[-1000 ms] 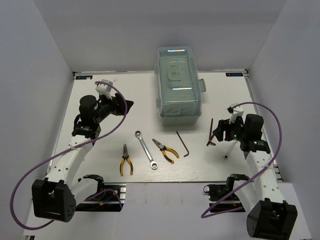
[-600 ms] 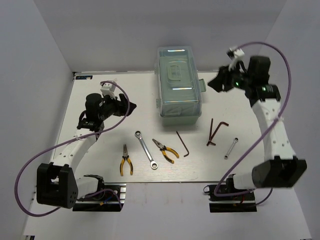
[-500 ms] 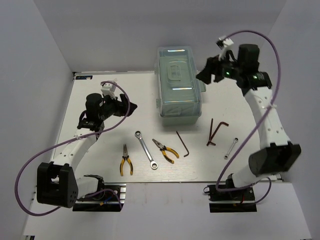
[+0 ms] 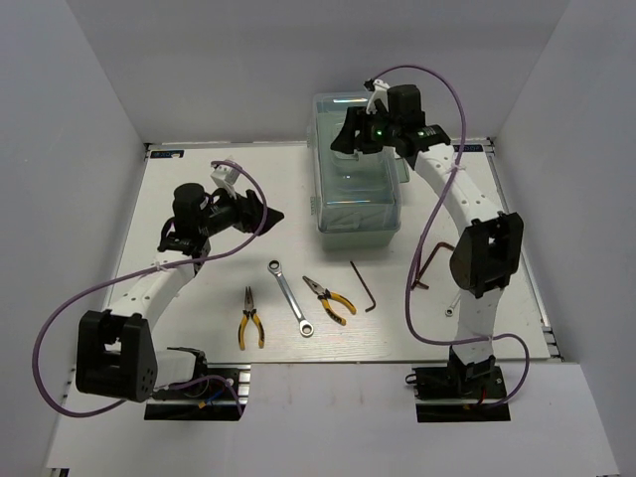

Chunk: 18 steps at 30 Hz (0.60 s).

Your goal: Sort the tools into containers

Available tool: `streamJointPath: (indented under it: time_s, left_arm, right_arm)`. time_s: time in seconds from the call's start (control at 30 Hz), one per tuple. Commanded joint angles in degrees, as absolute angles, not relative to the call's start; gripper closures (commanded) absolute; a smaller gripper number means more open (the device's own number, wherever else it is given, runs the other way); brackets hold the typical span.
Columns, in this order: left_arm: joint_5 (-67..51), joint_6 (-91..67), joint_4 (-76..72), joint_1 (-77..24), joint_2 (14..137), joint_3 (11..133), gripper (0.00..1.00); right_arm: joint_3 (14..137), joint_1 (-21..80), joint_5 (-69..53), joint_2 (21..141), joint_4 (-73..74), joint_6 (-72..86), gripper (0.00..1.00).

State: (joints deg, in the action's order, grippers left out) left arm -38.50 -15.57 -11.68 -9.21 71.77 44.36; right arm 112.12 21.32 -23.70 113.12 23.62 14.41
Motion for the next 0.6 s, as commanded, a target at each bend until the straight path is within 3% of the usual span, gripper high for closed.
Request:
streamJointPath:
  time_s: [0.0, 0.57]
  left_arm:
    - [-41.75, -14.77, -13.27, -9.14, 72.42, 44.56, 0.05]
    - [-45.43, -20.82, -23.28, -9.14, 75.14, 42.10, 0.09]
  right_arm:
    - [116.80, 22.23, -18.82, 114.50, 18.28, 19.15, 0.31]
    - [115.75, 28.91, 5.43, 119.62, 18.46, 20.83, 0.30]
